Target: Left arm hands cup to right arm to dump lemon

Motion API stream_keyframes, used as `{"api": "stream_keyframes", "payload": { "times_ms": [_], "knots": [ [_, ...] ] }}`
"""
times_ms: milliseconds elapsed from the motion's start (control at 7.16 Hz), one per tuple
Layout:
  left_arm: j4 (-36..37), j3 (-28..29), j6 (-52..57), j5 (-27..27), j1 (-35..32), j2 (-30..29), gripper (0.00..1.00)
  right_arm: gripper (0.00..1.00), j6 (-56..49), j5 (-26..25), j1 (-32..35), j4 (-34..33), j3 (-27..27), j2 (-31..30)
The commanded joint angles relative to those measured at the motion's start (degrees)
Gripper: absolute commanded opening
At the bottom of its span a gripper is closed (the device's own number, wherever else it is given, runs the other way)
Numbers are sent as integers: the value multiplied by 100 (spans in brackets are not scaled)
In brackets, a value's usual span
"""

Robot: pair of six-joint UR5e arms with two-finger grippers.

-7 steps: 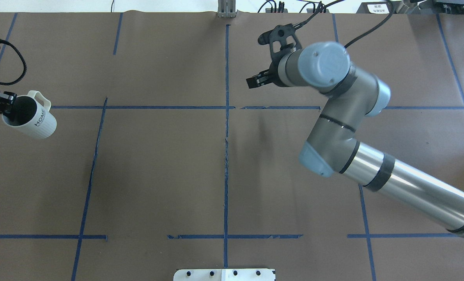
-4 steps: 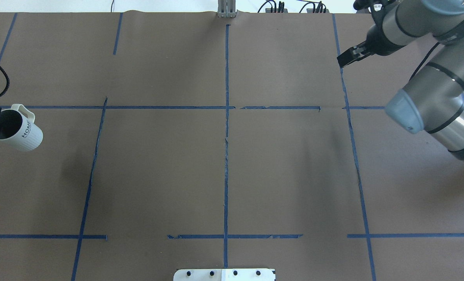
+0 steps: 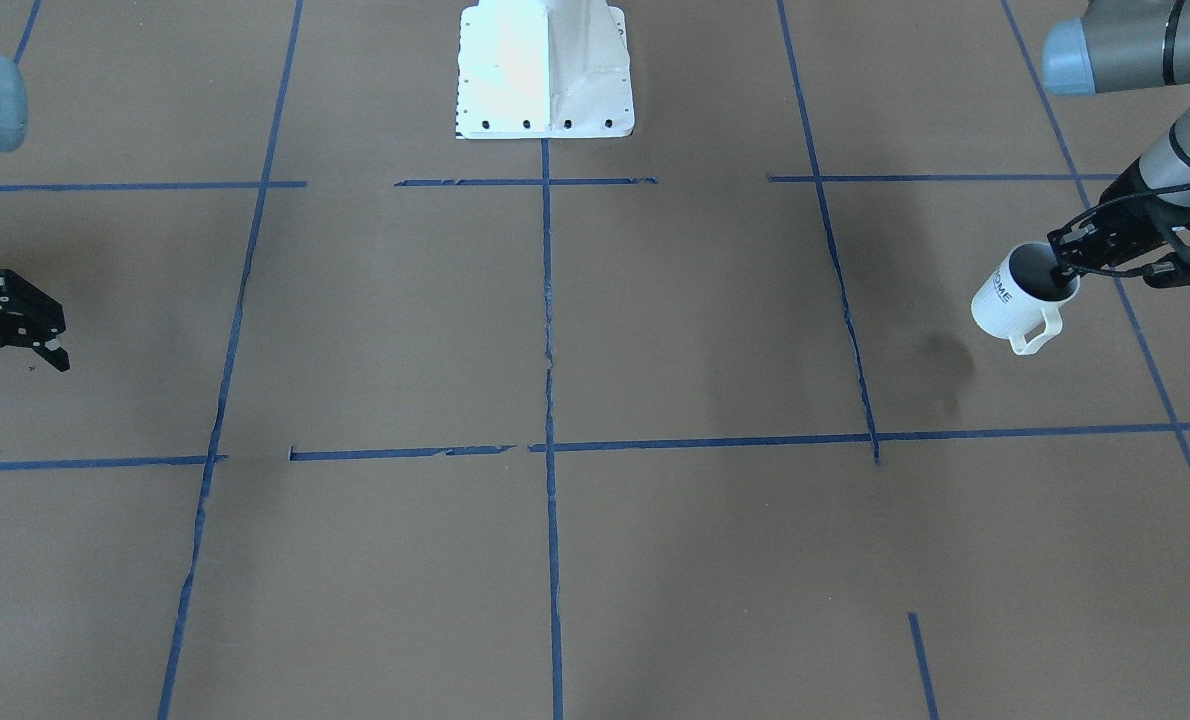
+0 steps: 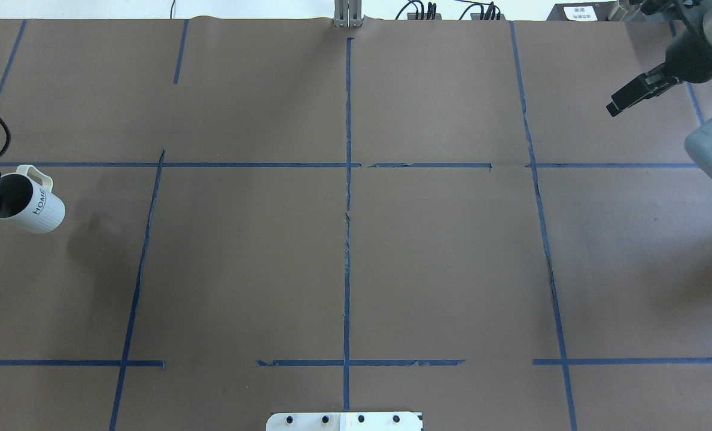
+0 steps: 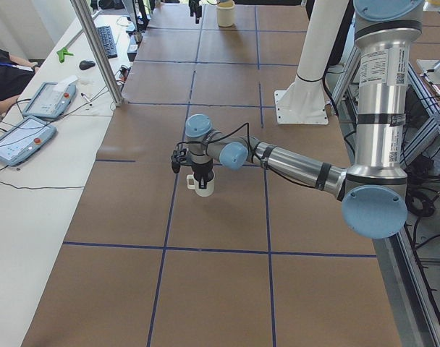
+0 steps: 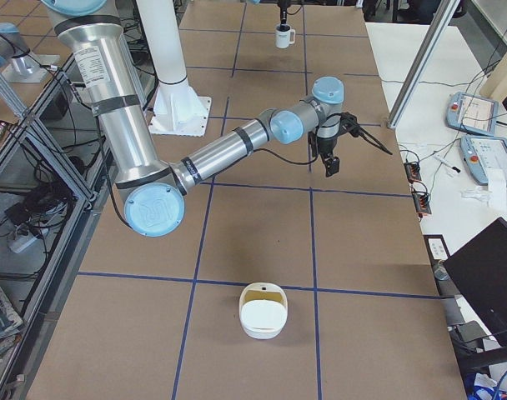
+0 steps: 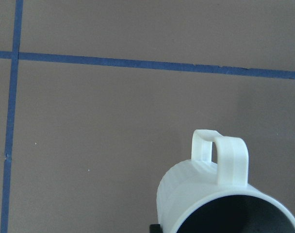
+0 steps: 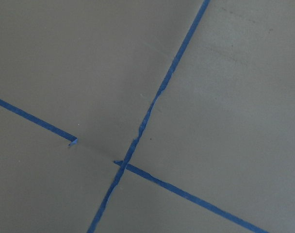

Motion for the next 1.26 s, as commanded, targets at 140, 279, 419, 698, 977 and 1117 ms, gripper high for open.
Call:
{"api": "stream_keyframes", "payload": {
  "times_ms": [140,279,419,698,977,1117],
  "knots": [
    [-940,582,-31,-9,21,104,0,100,-225,293,431,-67,47,-491],
    [-932,584,-23,-27,56,105,0,100,-234,478,502,-41,56,-641],
    [-897,584,-31,-192,178,105,0,100,-234,471,503,-41,65,-660],
    [-888,592,-66,-246,276,140,0,100,-243,392,503,-15,65,-765],
    [-879,610,-67,-246,311,166,9,100,-243,400,503,12,65,-783],
    [-888,697,-58,-246,320,157,20,100,-243,392,503,20,65,-792]
  ]
}}
